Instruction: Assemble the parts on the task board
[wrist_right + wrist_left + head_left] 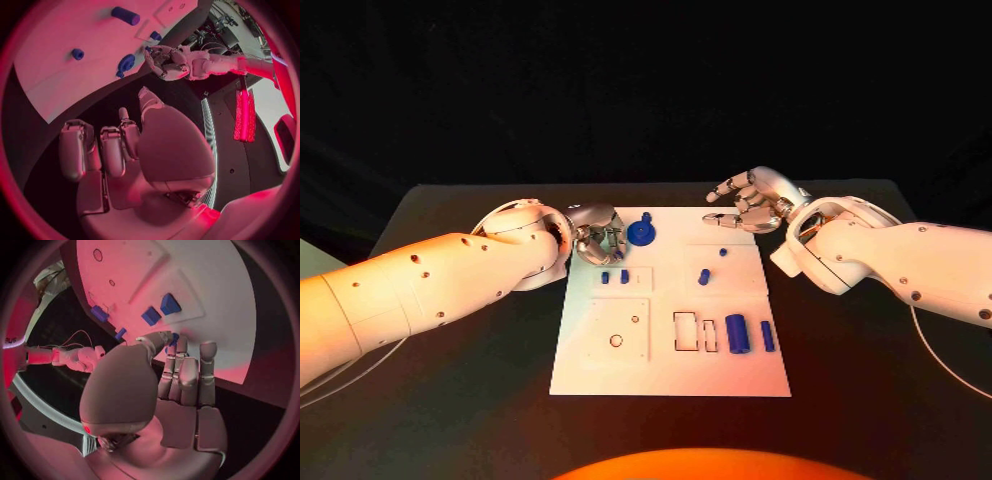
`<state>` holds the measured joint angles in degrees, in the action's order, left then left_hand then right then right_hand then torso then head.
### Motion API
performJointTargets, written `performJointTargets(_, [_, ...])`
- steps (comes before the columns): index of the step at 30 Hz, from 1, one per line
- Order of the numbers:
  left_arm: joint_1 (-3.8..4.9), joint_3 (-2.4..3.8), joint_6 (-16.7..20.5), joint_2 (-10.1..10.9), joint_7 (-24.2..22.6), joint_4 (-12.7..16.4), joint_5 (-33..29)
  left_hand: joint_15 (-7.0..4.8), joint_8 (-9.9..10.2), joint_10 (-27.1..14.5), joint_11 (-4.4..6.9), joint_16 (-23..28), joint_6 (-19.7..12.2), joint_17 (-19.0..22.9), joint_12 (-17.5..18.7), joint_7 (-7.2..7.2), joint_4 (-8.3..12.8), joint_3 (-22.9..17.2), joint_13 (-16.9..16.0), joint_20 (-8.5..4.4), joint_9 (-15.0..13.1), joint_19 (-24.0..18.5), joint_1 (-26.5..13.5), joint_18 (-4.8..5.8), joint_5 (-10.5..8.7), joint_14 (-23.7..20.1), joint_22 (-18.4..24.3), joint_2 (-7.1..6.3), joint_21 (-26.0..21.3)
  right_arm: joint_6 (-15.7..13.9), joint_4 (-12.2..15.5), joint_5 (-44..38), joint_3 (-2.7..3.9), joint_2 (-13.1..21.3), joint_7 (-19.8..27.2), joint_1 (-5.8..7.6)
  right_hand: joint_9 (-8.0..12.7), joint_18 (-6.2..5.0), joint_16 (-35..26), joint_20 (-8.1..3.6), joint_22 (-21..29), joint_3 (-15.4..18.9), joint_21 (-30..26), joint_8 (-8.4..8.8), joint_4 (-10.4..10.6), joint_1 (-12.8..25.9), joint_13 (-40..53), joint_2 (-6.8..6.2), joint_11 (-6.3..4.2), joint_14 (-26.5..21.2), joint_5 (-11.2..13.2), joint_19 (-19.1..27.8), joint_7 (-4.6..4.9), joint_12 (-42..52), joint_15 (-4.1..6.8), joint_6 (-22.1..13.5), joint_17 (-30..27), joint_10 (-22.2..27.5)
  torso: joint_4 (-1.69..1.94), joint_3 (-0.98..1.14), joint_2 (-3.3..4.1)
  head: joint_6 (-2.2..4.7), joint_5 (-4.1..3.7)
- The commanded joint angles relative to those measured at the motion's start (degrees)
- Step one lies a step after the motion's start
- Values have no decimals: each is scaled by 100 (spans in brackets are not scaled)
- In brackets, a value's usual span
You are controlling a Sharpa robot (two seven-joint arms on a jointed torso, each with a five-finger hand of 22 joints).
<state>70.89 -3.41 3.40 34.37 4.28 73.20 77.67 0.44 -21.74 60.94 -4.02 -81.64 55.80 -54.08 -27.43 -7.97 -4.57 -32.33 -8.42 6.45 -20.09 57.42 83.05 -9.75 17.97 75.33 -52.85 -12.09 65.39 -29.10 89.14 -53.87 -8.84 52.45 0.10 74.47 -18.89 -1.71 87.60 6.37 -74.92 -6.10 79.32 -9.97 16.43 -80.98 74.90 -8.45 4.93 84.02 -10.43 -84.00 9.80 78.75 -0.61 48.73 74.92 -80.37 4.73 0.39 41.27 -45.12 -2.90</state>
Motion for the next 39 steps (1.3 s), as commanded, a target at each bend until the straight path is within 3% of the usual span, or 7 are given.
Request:
performJointTargets(1, [-43,-36,-107,8,71,-6,-2,21,39,-11,-35,-6,-54,-14,37,-13,31,-5,-17,0,-4,-13,-26,38,-11,-21,-17,8,-13,23,4,-53,1,-2,70,-5,6,-82,-24,-3,-902,-28,-17,-35,3,-25,295,52,-18,441,7,-100,-12,13,19,-20,854,4,-6,1,-1,5,1])
performJointTargets(4, [-48,-36,-39,21,57,10,-20,21,44,-11,-35,-7,-59,-16,38,-14,33,-5,-19,0,-4,-14,-26,37,-11,-19,-16,7,-14,24,3,-53,1,-1,70,-6,6,-82,-24,-3,-902,-28,-17,-35,3,-25,295,52,-18,441,7,-100,-12,13,19,-20,854,4,-2,0,-1,9,2])
performJointTargets(11, [-65,-30,126,62,42,48,-63,49,303,-68,-67,-14,-342,-1,94,-70,68,-46,-78,22,30,-24,-92,33,-10,-30,9,-53,-35,28,4,-53,1,4,68,-8,6,-82,-24,-3,-902,-28,-17,-35,3,-25,295,52,-18,441,7,-100,-12,13,19,-20,854,4,4,-6,0,15,-5])
performJointTargets(18, [-75,-26,248,94,42,64,-108,54,389,-64,-71,-17,-437,0,99,-88,49,-54,-111,30,33,-1,-150,37,-14,-28,-5,-64,-29,29,3,-53,1,4,71,-11,6,-82,-24,-3,-902,-28,-17,-35,3,-25,295,52,-18,441,7,-100,-12,13,19,-20,854,4,3,-8,4,13,-14])
performJointTargets(28, [-89,-17,399,146,21,89,-179,42,659,-42,-52,-30,-822,-20,109,-106,30,-60,-203,29,67,55,-231,42,-26,0,-3,-141,-41,26,0,-53,1,6,71,-15,6,-82,-24,-3,-902,-28,-17,-35,3,-25,295,52,-18,441,7,-100,-12,13,19,-20,854,4,4,-6,6,5,-26])
performJointTargets(39, [-94,-13,424,198,42,76,-193,41,698,-42,-52,-23,-880,14,113,-111,26,-57,-218,27,73,47,-241,37,-27,-11,19,-153,-58,77,-13,-57,1,15,24,-16,14,-95,-44,-4,-874,-48,-76,-44,5,-26,254,47,-18,431,10,-77,-12,-17,19,-26,810,34,5,-4,0,24,-15])
